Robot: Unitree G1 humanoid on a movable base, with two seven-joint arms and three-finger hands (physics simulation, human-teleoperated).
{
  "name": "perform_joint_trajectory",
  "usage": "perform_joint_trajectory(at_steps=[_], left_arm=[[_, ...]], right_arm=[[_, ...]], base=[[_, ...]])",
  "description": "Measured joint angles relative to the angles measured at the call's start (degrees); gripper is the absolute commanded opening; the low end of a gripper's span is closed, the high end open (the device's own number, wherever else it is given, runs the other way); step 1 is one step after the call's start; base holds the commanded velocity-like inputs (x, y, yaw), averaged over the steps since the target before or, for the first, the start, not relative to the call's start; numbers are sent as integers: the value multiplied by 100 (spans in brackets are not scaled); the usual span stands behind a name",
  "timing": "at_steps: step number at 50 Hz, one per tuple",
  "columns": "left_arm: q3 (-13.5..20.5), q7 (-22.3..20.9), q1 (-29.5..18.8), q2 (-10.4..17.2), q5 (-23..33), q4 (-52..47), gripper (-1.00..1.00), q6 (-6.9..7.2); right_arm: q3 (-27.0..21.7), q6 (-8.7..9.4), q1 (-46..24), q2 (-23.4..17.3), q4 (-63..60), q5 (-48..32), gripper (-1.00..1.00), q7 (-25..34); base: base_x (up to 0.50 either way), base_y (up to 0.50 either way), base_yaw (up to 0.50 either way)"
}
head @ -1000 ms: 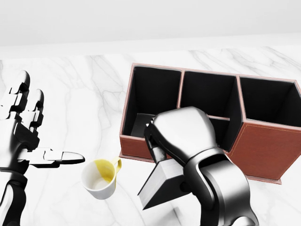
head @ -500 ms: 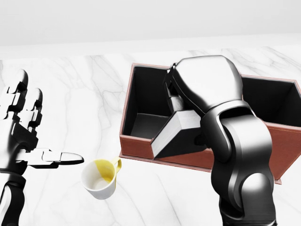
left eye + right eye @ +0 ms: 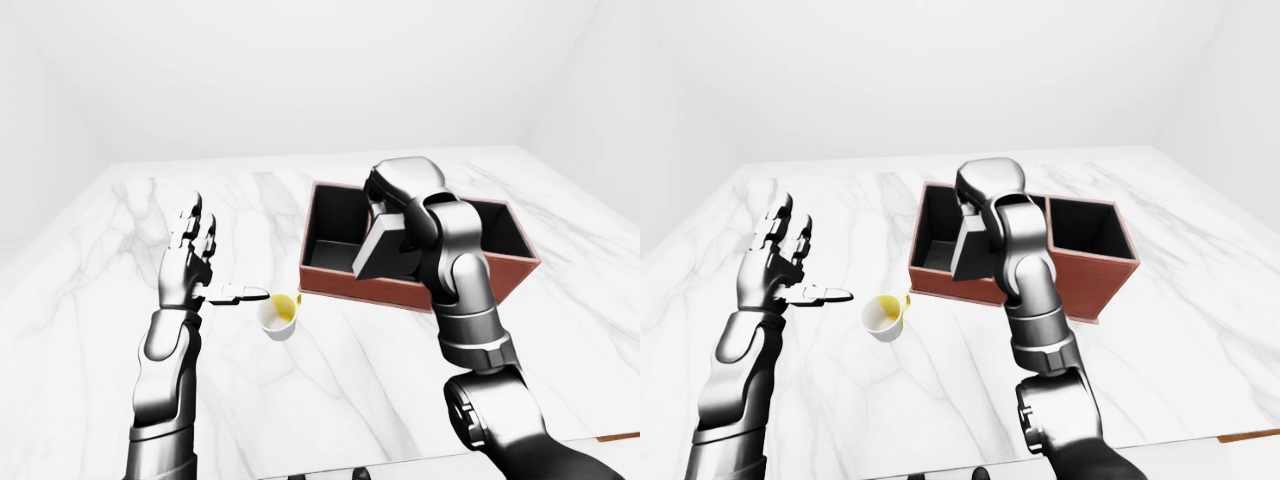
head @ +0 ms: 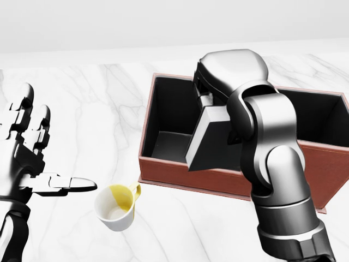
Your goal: Pick up the book and place it in the caddy.
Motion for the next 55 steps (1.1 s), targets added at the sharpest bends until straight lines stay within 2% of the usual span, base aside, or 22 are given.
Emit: perform_joint_trajectory(at_steps=[30,55], left_arm=[[11,-16,-40,34,-49,288,100,0],[24,-24,-65,51,-77,373,100,0]], right_arm=[[-46,0,-711,-237,1385,-191,-100,-386],[-77,0,-1149,-451,2608,-24,-100,-1148]], base=[[0,0,0],[0,0,0]])
